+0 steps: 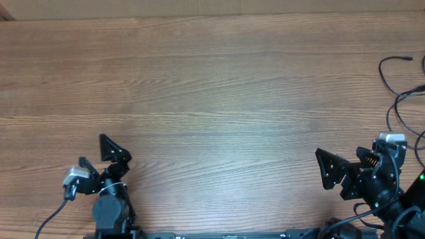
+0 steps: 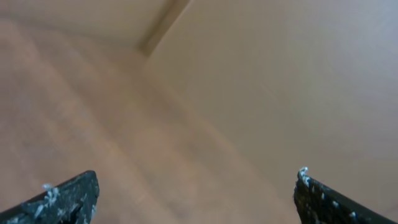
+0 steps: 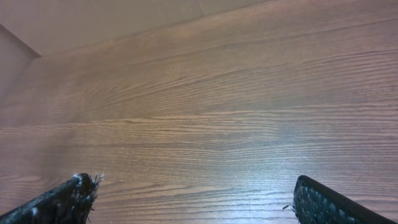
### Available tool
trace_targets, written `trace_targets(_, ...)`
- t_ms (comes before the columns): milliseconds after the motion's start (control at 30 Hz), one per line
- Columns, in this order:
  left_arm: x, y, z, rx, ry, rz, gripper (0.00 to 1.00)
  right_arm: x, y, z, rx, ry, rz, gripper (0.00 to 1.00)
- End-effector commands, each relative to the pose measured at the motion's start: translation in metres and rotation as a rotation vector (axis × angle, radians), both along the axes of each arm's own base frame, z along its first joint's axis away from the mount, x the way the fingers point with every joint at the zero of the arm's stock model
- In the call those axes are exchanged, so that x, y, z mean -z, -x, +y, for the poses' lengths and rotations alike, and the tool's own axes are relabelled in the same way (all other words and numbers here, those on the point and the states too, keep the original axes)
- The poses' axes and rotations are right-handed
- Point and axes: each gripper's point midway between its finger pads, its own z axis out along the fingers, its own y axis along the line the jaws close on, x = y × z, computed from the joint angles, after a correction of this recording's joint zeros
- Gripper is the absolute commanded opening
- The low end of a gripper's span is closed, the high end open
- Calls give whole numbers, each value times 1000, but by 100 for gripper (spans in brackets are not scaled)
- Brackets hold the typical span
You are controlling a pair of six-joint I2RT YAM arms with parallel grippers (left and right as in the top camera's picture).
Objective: Untangle cables
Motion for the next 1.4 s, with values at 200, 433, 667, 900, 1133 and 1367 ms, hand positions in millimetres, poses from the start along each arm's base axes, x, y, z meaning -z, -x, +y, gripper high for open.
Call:
trace_targets(200, 6, -10, -23, 156, -289, 158, 100, 0, 0, 1, -5, -1, -4, 100)
trace_targets(433, 6, -13, -30, 200, -302, 157, 100, 0, 0, 1, -5, -1, -4, 100)
trace_targets(667, 8, -17, -47, 308, -640, 270, 100, 0, 0, 1, -5, -1, -4, 100)
trace_targets(900, 11, -19, -60, 383, -759, 296, 100, 0, 0, 1, -5, -1, -4, 100)
trace_targets(1133, 11, -20, -62, 395, -634, 252, 99, 0, 0, 1, -5, -1, -5, 100)
trace_targets(1367, 12, -21, -73, 462, -554, 211, 99, 0, 0, 1, -5, -1, -4, 100)
